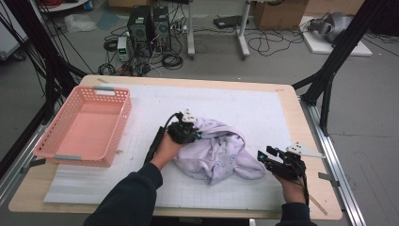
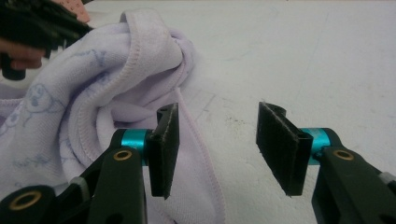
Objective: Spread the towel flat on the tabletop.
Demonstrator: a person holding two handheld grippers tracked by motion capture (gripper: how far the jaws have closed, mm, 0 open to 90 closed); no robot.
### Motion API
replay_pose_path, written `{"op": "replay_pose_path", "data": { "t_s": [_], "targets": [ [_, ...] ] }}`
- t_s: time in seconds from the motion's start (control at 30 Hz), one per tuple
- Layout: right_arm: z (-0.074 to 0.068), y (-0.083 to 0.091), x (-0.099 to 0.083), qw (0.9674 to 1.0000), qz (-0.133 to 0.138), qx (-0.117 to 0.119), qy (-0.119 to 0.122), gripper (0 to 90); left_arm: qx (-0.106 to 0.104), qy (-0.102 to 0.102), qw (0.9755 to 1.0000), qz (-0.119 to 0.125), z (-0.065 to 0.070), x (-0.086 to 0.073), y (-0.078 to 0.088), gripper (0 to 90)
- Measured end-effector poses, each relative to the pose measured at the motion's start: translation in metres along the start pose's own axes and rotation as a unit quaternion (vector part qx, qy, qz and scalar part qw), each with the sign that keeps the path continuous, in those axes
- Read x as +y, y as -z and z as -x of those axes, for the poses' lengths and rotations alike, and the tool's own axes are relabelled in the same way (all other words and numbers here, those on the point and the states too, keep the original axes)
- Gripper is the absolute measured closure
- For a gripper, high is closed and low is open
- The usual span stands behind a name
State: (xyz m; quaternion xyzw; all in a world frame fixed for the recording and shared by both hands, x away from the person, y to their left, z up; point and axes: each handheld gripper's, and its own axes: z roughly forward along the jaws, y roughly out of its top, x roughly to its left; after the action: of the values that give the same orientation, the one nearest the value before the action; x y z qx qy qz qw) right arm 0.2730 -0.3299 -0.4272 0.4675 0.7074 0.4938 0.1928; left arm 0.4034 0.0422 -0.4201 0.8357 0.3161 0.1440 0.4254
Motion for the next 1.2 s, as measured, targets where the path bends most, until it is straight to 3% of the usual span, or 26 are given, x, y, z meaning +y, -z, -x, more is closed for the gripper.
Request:
{"op": "replay_pose_path", "data": {
  "t_s": [0.07, 0.1, 0.2, 0.27, 0.3, 0.37, 0.4, 0.47, 0.5, 0.53, 0.63, 0.73, 0.87, 0.9, 0.97, 1.07, 1.2],
  "targets": [
    [0.001, -0.001, -0.001, 1.0000, -0.001, 0.001, -0.004, 48.7, 0.008, 0.041, 0.9988, 0.025, -0.022, 0.008, 0.012, 80.2],
    [0.001, -0.001, -0.001, 1.0000, -0.003, 0.001, -0.008, 48.7, 0.017, 0.051, 0.9982, 0.028, -0.030, 0.011, 0.016, 80.5],
    [0.001, -0.004, -0.002, 1.0000, -0.007, 0.000, -0.004, 48.5, 0.065, 0.086, 0.9932, 0.045, -0.059, 0.022, 0.028, 81.2],
    [0.000, -0.006, -0.002, 0.9999, -0.002, 0.012, 0.000, 47.5, 0.099, 0.116, 0.9857, 0.071, -0.074, 0.026, 0.036, 81.2],
    [0.000, -0.006, -0.001, 0.9999, 0.000, 0.011, 0.006, 47.4, 0.121, 0.133, 0.9801, 0.084, -0.082, 0.027, 0.041, 81.2],
    [0.001, -0.008, -0.001, 0.9999, -0.002, 0.008, 0.007, 47.3, 0.154, 0.175, 0.9665, 0.107, -0.095, 0.023, 0.046, 80.8],
    [0.001, -0.009, -0.001, 1.0000, -0.003, 0.006, 0.003, 47.2, 0.164, 0.188, 0.9629, 0.102, -0.101, 0.020, 0.047, 78.7],
    [0.002, -0.010, -0.001, 1.0000, -0.003, 0.008, 0.004, 46.5, 0.151, 0.222, 0.9595, 0.087, -0.107, 0.013, 0.045, 56.6],
    [0.001, -0.011, -0.001, 0.9999, -0.002, 0.014, 0.007, 45.6, 0.134, 0.232, 0.9600, 0.081, -0.107, 0.011, 0.045, 48.0],
    [0.001, -0.012, -0.001, 0.9997, -0.002, 0.019, 0.014, 44.2, 0.123, 0.226, 0.9631, 0.079, -0.105, 0.010, 0.045, 45.7],
    [-0.003, -0.016, 0.000, 0.9994, -0.009, 0.027, 0.022, 39.6, 0.113, 0.183, 0.9725, 0.088, -0.090, 0.007, 0.048, 43.9],
    [-0.008, -0.021, 0.003, 0.9990, -0.013, 0.032, 0.029, 38.6, 0.091, 0.142, 0.9829, 0.073, -0.076, 0.004, 0.048, 42.6],
    [-0.018, -0.027, 0.008, 0.9983, -0.016, 0.037, 0.041, 38.9, 0.050, 0.112, 0.9907, 0.059, -0.058, -0.004, 0.047, 42.6],
    [-0.019, -0.028, 0.009, 0.9981, -0.017, 0.040, 0.043, 39.1, 0.043, 0.108, 0.9920, 0.050, -0.056, -0.005, 0.046, 42.3],
    [-0.022, -0.031, 0.012, 0.9977, -0.017, 0.047, 0.046, 40.9, 0.046, 0.104, 0.9912, 0.068, -0.051, -0.010, 0.049, 42.5],
    [-0.026, -0.040, 0.021, 0.9962, -0.031, 0.054, 0.061, 42.6, 0.046, 0.101, 0.9914, 0.069, -0.049, -0.015, 0.052, 42.6],
    [-0.033, -0.067, 0.040, 0.9900, -0.065, 0.083, 0.094, 46.1, 0.039, 0.100, 0.9917, 0.071, -0.046, -0.026, 0.055, 42.8]
  ]
}}
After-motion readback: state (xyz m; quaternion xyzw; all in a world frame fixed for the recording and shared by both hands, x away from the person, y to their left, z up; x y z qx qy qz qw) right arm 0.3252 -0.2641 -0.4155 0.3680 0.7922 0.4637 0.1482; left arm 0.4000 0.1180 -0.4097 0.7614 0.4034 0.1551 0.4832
